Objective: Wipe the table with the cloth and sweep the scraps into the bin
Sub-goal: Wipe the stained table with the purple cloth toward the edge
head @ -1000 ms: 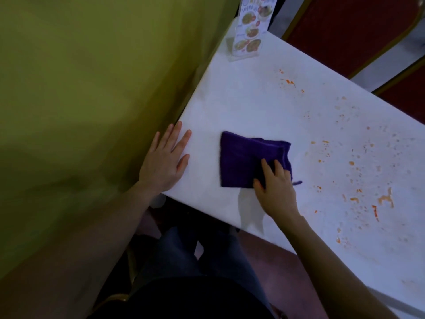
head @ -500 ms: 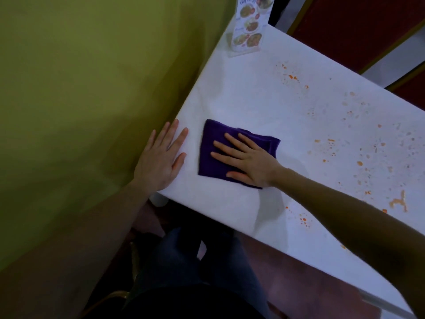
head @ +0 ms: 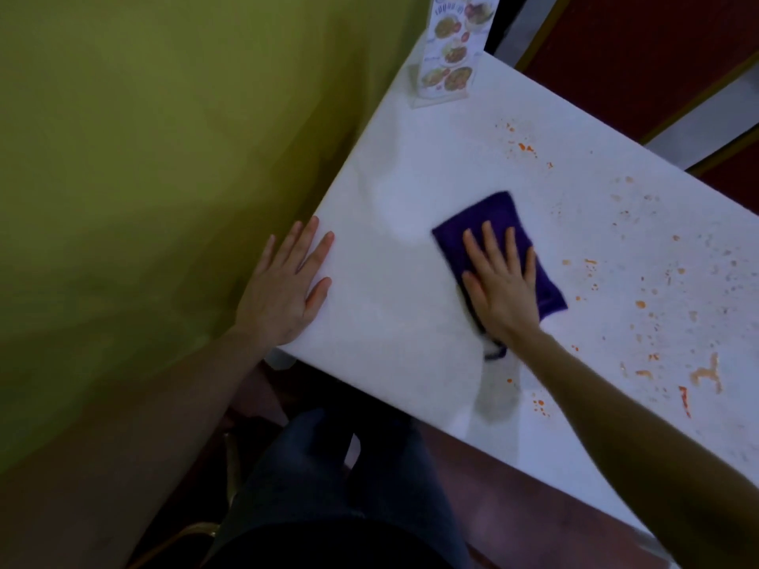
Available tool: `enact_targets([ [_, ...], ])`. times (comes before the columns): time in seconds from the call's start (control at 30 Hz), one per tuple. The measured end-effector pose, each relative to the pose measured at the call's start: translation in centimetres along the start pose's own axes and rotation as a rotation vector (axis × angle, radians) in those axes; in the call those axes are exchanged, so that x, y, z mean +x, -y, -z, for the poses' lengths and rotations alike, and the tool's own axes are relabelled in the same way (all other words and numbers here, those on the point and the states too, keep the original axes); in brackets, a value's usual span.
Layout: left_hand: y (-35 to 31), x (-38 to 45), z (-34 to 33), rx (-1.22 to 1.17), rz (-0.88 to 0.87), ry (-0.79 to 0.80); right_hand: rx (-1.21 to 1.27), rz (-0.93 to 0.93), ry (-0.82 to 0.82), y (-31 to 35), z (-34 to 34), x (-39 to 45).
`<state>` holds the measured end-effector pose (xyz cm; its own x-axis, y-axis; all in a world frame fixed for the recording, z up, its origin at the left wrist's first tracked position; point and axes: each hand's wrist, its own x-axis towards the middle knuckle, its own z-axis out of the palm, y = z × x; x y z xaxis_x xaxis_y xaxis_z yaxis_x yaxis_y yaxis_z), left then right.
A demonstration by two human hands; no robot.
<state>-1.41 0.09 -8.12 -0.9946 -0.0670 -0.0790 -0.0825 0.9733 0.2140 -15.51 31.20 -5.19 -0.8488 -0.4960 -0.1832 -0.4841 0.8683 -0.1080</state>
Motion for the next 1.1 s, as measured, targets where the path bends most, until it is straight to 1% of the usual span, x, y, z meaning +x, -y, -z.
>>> enact_targets([
  [0.07, 0.1, 0.1, 0.0, -0.003, -0.006, -0.004, -0.011, 0.156, 0.025, 3.5, -0.8, -1.5],
  [0.13, 0.2, 0.1, 0.1, -0.005, -0.012, -0.004, -0.029, 0.273, 0.065, 7.0, -1.4, -1.1],
  [0.23, 0.1, 0.1, 0.1, -0.006, -0.006, -0.005, -0.021, 0.335, 0.073, 10.9, -1.1, 4.0],
  [0.33, 0.0, 0.1, -0.1, 0.005, 0.003, -0.008, -0.004, 0.287, 0.049, 12.3, 0.2, 10.6],
  [0.47, 0.1, 0.1, -0.1, 0.001, 0.0, -0.013, 0.051, 0.085, 0.036, 9.7, 1.8, 16.2],
  [0.6, 0.0, 0.0, 0.0, 0.002, 0.0, -0.006, 0.088, -0.12, 0.016, 5.7, 2.1, 14.8],
  [0.67, 0.0, 0.0, 0.1, 0.002, 0.007, -0.004, 0.097, -0.159, 0.003, 5.0, 1.8, 12.7],
  [0.8, 0.0, 0.0, 0.2, -0.002, 0.005, 0.001, 0.072, -0.167, -0.027, 6.7, 0.5, 7.6],
  [0.83, 0.1, 0.0, 0.2, -0.002, 0.006, 0.005, 0.051, -0.147, -0.023, 7.9, 0.1, 6.3],
  [0.9, 0.0, 0.0, 0.3, 0.0, 0.011, 0.011, 0.018, -0.037, 0.009, 10.6, -0.7, 4.8],
  [1.0, 0.0, 0.1, 0.4, -0.002, 0.014, 0.006, 0.011, 0.13, 0.024, 13.6, -0.7, 7.0],
  [1.1, -0.1, 0.0, 0.4, -0.015, 0.009, 0.002, 0.02, 0.128, 0.002, 13.8, 0.2, 12.1],
])
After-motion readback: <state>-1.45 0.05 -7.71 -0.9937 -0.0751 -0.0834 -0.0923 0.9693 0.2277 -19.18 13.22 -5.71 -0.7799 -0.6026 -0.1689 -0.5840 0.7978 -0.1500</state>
